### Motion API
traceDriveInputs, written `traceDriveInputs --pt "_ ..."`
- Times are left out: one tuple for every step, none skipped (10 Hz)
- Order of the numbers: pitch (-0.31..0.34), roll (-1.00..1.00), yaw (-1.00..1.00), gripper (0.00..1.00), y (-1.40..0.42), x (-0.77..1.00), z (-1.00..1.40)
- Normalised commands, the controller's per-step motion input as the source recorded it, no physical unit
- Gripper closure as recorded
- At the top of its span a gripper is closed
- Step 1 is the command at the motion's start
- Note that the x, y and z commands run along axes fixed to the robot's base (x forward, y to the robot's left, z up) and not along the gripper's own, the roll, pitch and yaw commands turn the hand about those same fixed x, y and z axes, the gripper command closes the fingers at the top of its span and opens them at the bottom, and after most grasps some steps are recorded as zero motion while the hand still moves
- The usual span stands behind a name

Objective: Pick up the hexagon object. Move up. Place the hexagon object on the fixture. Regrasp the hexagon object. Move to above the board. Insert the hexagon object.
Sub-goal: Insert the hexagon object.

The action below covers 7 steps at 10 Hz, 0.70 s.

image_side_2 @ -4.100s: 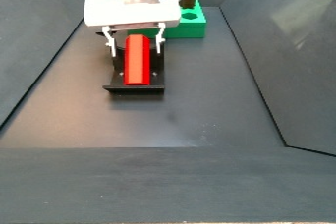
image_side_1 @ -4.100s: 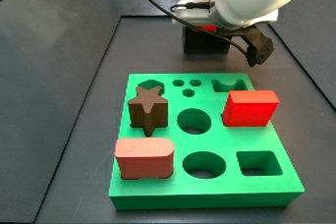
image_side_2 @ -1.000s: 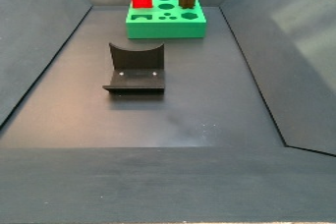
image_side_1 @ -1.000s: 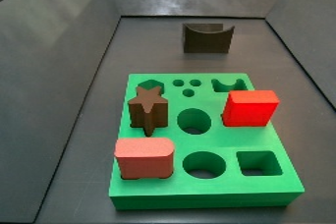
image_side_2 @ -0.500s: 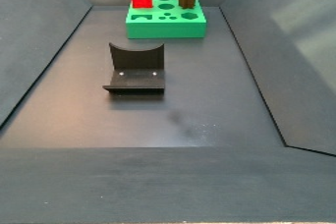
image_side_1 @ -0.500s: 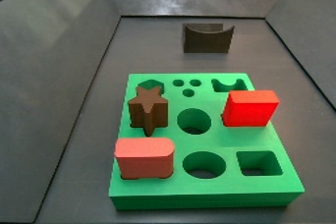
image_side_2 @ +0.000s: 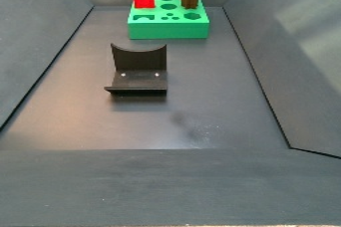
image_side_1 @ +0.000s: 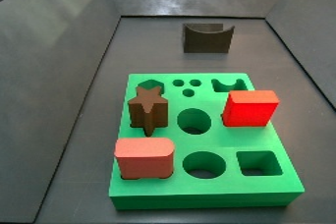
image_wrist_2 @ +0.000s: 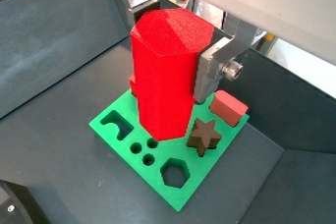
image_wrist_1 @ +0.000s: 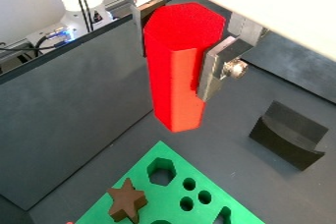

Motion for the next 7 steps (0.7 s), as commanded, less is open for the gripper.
traceDriveInputs --pt "0.0 0.0 0.0 1.0 0.0 0.03 0.0" --pt "-0.007 -0.02 0.0 1.0 0.0 0.0 -0.04" --pt "-0.001 -0.02 0.0 1.0 0.0 0.0 -0.12" --pt "-0.014 -0.18 -0.09 1.0 0.0 0.0 -0.34" --pt "-0.014 -0.32 -0.15 1.0 0.08 0.0 -0.44" --pt "-0.039 -0.35 -0.25 1.0 0.08 0.0 -0.43" --pt "-0.034 -0.34 -0.3 1.0 0.05 0.0 -0.44"
